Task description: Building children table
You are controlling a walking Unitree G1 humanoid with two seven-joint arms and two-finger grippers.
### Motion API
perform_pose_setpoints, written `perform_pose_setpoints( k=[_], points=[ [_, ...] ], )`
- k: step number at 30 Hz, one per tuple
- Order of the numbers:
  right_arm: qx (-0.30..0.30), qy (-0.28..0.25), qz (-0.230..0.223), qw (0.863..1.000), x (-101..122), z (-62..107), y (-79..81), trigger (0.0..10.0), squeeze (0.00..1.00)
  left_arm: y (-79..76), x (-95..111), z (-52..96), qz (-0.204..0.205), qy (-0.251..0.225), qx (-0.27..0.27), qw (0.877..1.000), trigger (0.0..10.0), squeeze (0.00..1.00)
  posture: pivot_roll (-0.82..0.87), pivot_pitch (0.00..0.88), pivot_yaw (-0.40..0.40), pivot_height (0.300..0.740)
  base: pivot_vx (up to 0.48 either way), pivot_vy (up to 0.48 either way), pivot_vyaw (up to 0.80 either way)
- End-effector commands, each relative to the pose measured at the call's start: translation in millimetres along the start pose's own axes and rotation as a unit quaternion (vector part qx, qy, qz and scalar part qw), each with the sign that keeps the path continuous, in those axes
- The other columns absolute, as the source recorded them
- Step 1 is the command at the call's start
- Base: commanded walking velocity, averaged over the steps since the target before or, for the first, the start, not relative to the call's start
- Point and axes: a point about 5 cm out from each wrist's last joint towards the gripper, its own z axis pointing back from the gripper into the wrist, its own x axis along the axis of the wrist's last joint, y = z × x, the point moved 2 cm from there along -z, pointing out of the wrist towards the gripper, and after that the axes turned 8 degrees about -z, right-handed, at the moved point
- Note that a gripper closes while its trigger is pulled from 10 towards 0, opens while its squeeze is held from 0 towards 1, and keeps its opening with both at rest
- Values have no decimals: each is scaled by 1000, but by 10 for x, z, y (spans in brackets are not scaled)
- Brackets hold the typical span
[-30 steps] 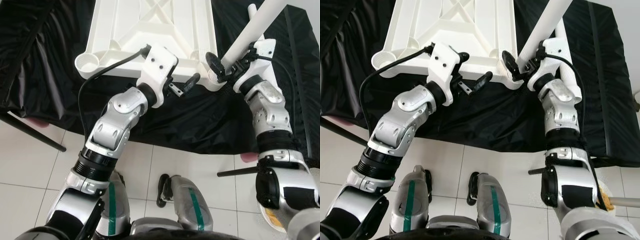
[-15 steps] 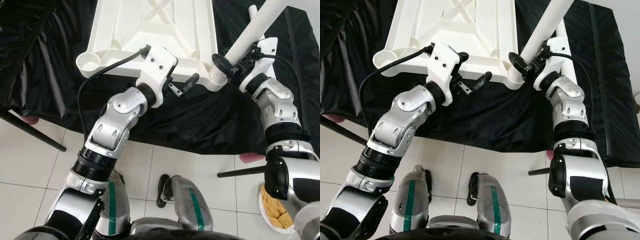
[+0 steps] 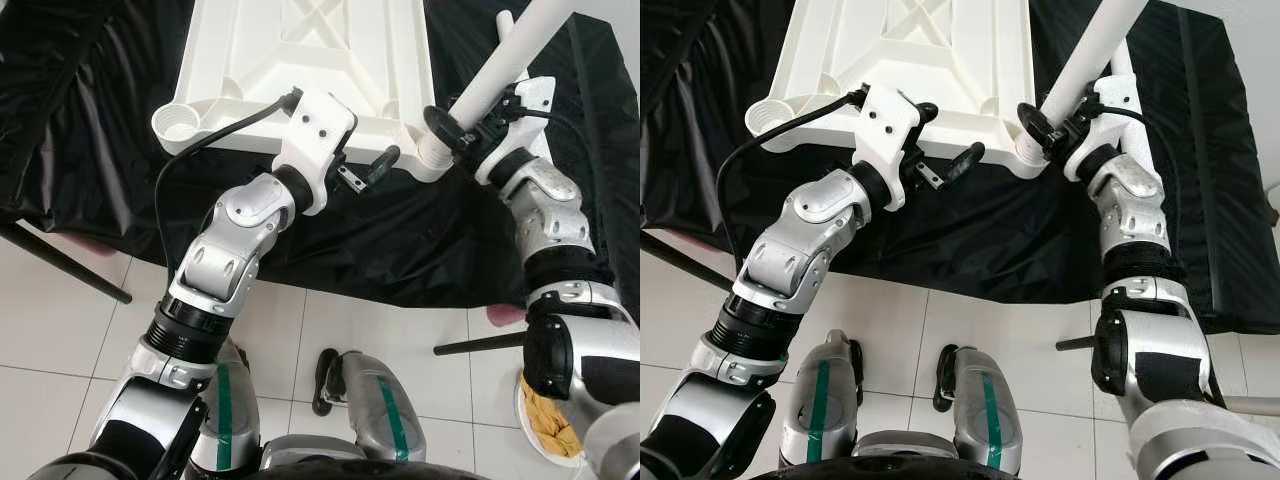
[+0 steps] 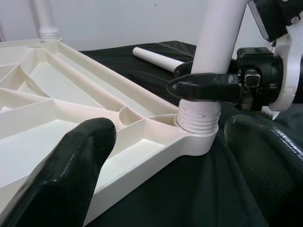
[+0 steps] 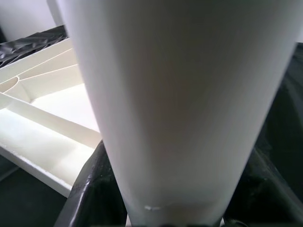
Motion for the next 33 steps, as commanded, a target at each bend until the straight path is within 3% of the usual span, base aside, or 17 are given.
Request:
perform_pose_setpoints(
  k=[1, 2, 9, 16, 18, 20, 22, 23, 24, 27, 33],
  points=[
    [-35, -13, -32, 999, -28, 44, -63, 10000, 0, -56, 13, -8, -1, 0, -16, 1000, 10000, 0, 113, 64, -118, 740, 0, 0, 0],
    [-70, -22, -32, 997, -36, 25, -58, 10000, 0, -59, 12, -6, 0, 0, -16, 1000, 10000, 0, 109, 70, -118, 740, 0, 0, 0],
    [-151, -62, -38, 986, -16, -30, 106, 10000, 0, -74, 10, -3, 2, 0, -18, 1000, 10000, 0, 105, 75, -117, 740, 0, 0, 0],
    [-183, -71, -51, 979, -9, -32, 185, 10000, 0, -85, 12, -3, 2, 1, -19, 1000, 10000, 0, 101, 79, -121, 740, 0, 0, 0],
    [-214, -76, -55, 972, -9, -21, 218, 10000, 0, -88, 11, -2, 3, 1, -19, 1000, 10000, 0, 99, 80, -122, 740, 0, 0, 0],
    [-281, -91, -61, 954, -6, 18, 271, 10000, 0, -96, 10, -5, 4, 0, -20, 1000, 10000, 0, 99, 79, -123, 740, 0, 0, 0],
    [-281, -91, -61, 954, -6, 18, 271, 10000, 0, -96, 10, -5, 4, 0, -20, 1000, 10000, 0, 99, 79, -123, 740, 0, 0, 0],
    [-344, -96, -65, 932, -38, 72, 302, 10000, 0, -101, 13, -7, 5, 0, -19, 1000, 10000, 0, 107, 77, -128, 740, 0, 0, 0],
    [-365, -96, -65, 924, -49, 97, 311, 10000, 0, -103, 15, -7, 5, 0, -19, 1000, 10000, 0, 107, 77, -128, 740, 0, 0, 0],
    [-376, -92, -71, 919, -72, 107, 334, 10000, 0, -104, 14, -4, 5, 0, -18, 1000, 10000, 0, 110, 77, -131, 740, 0, 0, 0],
    [-366, -81, -76, 924, -98, 83, 417, 10000, 0, -116, 7, 10, 6, 1, -19, 1000, 10000, 0, 112, 75, -131, 740, 0, 0, 0]
  ],
)
